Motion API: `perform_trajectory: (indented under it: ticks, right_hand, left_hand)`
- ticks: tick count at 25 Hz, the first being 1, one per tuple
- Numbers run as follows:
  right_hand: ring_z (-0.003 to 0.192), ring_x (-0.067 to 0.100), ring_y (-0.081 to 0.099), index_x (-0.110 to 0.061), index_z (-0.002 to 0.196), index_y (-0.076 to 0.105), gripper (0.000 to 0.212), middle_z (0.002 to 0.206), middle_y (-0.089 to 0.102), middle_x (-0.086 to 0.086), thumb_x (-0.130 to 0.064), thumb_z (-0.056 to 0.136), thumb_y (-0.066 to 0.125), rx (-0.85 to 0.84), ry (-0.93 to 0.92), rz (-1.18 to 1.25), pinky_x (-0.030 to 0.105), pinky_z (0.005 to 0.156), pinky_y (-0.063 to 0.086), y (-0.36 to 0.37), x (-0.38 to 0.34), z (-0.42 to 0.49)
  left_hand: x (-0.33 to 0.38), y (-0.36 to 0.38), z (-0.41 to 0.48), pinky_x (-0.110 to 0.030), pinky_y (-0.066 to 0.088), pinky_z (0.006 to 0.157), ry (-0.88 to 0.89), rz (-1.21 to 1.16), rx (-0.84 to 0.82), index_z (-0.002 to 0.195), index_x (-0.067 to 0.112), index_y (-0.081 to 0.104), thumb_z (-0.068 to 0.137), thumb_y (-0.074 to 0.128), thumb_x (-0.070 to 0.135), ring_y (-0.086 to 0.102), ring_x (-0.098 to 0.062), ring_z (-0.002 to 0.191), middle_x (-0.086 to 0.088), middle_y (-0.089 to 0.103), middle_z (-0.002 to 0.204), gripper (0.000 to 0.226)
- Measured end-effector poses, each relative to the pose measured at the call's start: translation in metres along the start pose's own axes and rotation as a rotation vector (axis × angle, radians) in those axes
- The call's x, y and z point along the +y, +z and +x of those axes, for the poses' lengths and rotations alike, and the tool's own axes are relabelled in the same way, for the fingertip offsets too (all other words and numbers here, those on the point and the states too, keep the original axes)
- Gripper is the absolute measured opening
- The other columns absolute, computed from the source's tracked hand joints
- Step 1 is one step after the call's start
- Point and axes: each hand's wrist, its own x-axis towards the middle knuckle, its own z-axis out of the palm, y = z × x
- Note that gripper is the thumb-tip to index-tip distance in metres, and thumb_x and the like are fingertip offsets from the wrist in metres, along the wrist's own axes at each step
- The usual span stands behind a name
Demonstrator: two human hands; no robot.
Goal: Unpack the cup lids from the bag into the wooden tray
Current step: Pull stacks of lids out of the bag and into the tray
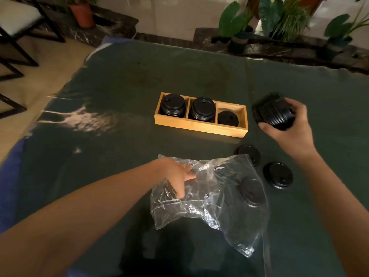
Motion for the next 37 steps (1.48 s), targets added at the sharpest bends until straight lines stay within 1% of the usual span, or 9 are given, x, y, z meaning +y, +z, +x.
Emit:
perform_trajectory:
  ticks: [1, 3, 6, 9, 14, 18, 26, 29, 37]
  right_hand:
    - [0.114, 0.014, 0.048, -0.03, 0.129, 0.039, 0.078, 0.133, 0.047, 0.004, -0.027, 0.064, 0.083, -0.005, 0.013, -0.042, 0.025, 0.093, 0.038, 0.011, 0.004, 0.016]
    - [0.109, 0.014, 0.045, -0.027, 0.13, 0.038, 0.079, 0.136, 0.04, 0.009, -0.025, 0.064, 0.082, -0.028, 0.03, -0.1, 0.026, 0.089, 0.036, 0.033, 0.01, 0.039]
    - [0.111, 0.024, 0.049, -0.028, 0.13, 0.036, 0.077, 0.138, 0.033, 0.01, -0.025, 0.066, 0.08, -0.078, 0.066, -0.132, 0.027, 0.088, 0.037, 0.066, 0.023, 0.059]
    - [0.113, 0.032, 0.052, -0.028, 0.132, 0.034, 0.079, 0.139, 0.027, 0.009, -0.024, 0.067, 0.08, -0.128, 0.094, -0.177, 0.033, 0.095, 0.041, 0.092, 0.036, 0.072]
    - [0.124, 0.038, 0.041, -0.026, 0.136, 0.031, 0.081, 0.145, 0.02, 0.011, -0.024, 0.07, 0.078, -0.195, 0.072, -0.3, 0.046, 0.102, 0.043, 0.125, 0.055, 0.078]
    - [0.123, 0.042, 0.041, -0.023, 0.138, 0.029, 0.08, 0.144, 0.02, 0.015, -0.028, 0.073, 0.076, -0.266, 0.038, -0.356, 0.051, 0.102, 0.042, 0.135, 0.055, 0.088]
    - [0.142, 0.036, 0.01, -0.026, 0.145, 0.024, 0.076, 0.156, 0.016, 0.014, -0.068, 0.084, 0.041, -0.372, -0.015, -0.713, 0.052, 0.115, 0.011, 0.132, 0.073, 0.104]
    - [0.143, 0.033, 0.012, -0.02, 0.147, 0.025, 0.065, 0.157, 0.017, 0.011, -0.058, 0.093, 0.025, -0.342, -0.116, -0.787, 0.05, 0.116, 0.014, 0.132, 0.076, 0.104]
    - [0.141, 0.036, 0.01, -0.03, 0.145, 0.028, 0.052, 0.157, 0.018, 0.006, -0.04, 0.096, 0.04, -0.417, -0.212, -0.561, 0.05, 0.113, 0.021, 0.136, 0.077, 0.089]
  left_hand:
    - [0.003, -0.004, 0.002, -0.036, 0.044, 0.091, 0.003, -0.082, 0.092, 0.148, 0.026, 0.018, 0.082, 0.054, 0.011, 0.044, -0.024, 0.127, -0.005, 0.031, 0.151, 0.077]
    - [0.012, 0.004, 0.007, -0.031, 0.048, 0.067, -0.009, -0.159, 0.454, 0.137, 0.015, 0.037, 0.088, 0.044, 0.001, 0.059, -0.019, 0.086, -0.01, 0.06, 0.11, 0.052]
    - [0.021, 0.051, 0.032, -0.043, 0.043, 0.097, -0.089, -0.055, 0.863, 0.137, 0.016, 0.037, 0.099, 0.035, 0.026, 0.051, -0.026, 0.112, -0.01, 0.052, 0.124, 0.04]
    - [0.024, 0.08, 0.052, -0.05, 0.027, 0.114, -0.207, 0.033, 0.981, 0.141, 0.017, 0.039, 0.098, 0.027, 0.039, 0.039, -0.03, 0.136, -0.009, 0.04, 0.149, 0.05]
    - [0.018, 0.082, 0.065, -0.05, 0.009, 0.113, -0.193, -0.001, 0.963, 0.146, 0.022, 0.02, 0.099, 0.02, 0.044, 0.018, -0.023, 0.145, -0.005, 0.024, 0.156, 0.052]
    - [0.015, 0.083, 0.07, -0.048, -0.017, 0.116, -0.206, -0.003, 0.883, 0.144, 0.029, -0.019, 0.096, -0.005, 0.05, -0.026, -0.017, 0.142, 0.002, -0.018, 0.157, 0.054]
    - [0.016, 0.083, 0.068, -0.049, -0.012, 0.117, -0.224, -0.001, 0.857, 0.142, 0.029, -0.024, 0.094, -0.009, 0.049, -0.03, -0.017, 0.14, 0.002, -0.024, 0.155, 0.054]
    - [0.018, 0.08, 0.065, -0.049, -0.012, 0.117, -0.223, 0.005, 0.842, 0.145, 0.029, -0.021, 0.092, -0.012, 0.048, -0.027, -0.018, 0.142, 0.002, -0.023, 0.155, 0.057]
    - [0.022, 0.078, 0.06, -0.048, -0.015, 0.117, -0.239, 0.002, 0.811, 0.142, 0.028, -0.026, 0.086, -0.022, 0.049, -0.029, -0.019, 0.14, 0.002, -0.025, 0.155, 0.059]
